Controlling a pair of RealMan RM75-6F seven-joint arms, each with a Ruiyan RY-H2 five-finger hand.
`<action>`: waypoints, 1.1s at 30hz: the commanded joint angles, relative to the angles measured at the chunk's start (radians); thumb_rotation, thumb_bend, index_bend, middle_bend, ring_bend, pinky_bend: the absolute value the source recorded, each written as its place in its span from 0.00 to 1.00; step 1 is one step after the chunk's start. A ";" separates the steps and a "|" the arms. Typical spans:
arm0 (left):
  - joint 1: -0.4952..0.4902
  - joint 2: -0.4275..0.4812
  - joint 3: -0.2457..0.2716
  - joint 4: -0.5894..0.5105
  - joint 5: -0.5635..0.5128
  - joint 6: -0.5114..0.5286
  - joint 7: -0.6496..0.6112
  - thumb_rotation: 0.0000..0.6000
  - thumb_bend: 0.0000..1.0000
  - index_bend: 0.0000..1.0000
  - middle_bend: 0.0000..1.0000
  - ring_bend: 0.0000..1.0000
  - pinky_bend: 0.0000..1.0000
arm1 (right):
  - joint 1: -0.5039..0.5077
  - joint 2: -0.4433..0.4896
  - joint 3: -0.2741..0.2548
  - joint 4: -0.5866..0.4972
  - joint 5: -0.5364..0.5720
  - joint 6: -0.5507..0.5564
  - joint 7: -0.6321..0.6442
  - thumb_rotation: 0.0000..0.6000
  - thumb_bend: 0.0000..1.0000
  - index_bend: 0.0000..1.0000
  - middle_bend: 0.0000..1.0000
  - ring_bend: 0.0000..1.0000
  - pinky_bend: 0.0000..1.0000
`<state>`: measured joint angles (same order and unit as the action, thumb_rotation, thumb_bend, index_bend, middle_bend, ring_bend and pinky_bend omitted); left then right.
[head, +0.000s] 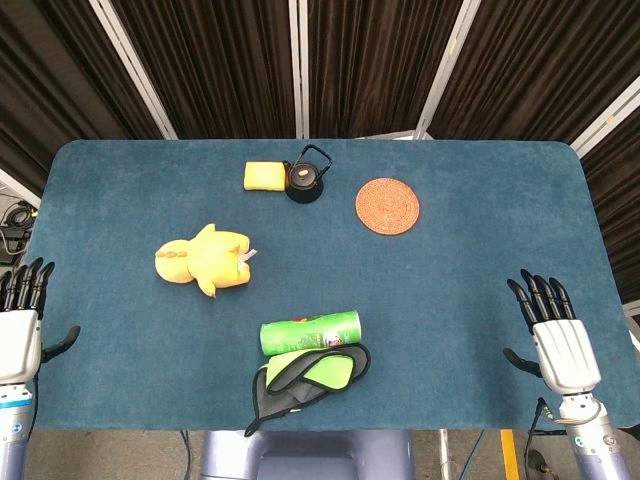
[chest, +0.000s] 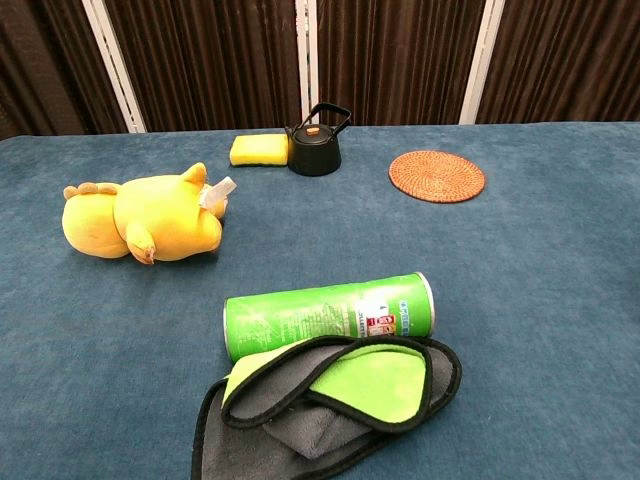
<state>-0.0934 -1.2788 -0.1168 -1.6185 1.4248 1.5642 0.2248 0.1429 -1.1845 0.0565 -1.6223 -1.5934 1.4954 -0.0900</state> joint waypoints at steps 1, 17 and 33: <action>0.000 0.000 0.001 -0.001 0.001 0.001 0.002 1.00 0.22 0.00 0.00 0.00 0.00 | -0.001 0.001 -0.001 -0.001 -0.001 0.001 0.000 1.00 0.15 0.00 0.00 0.00 0.00; -0.006 -0.002 -0.003 0.006 -0.007 -0.012 0.000 1.00 0.22 0.00 0.00 0.00 0.00 | 0.003 0.001 0.001 -0.002 0.005 -0.009 -0.004 1.00 0.15 0.00 0.00 0.00 0.00; -0.100 -0.052 -0.034 0.075 0.012 -0.101 0.014 1.00 1.00 0.00 0.00 0.00 0.00 | 0.003 0.011 0.000 -0.006 0.011 -0.017 0.009 1.00 0.15 0.00 0.00 0.00 0.00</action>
<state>-0.1659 -1.3153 -0.1391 -1.5649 1.4321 1.4910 0.2322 0.1457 -1.1731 0.0562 -1.6285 -1.5824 1.4781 -0.0809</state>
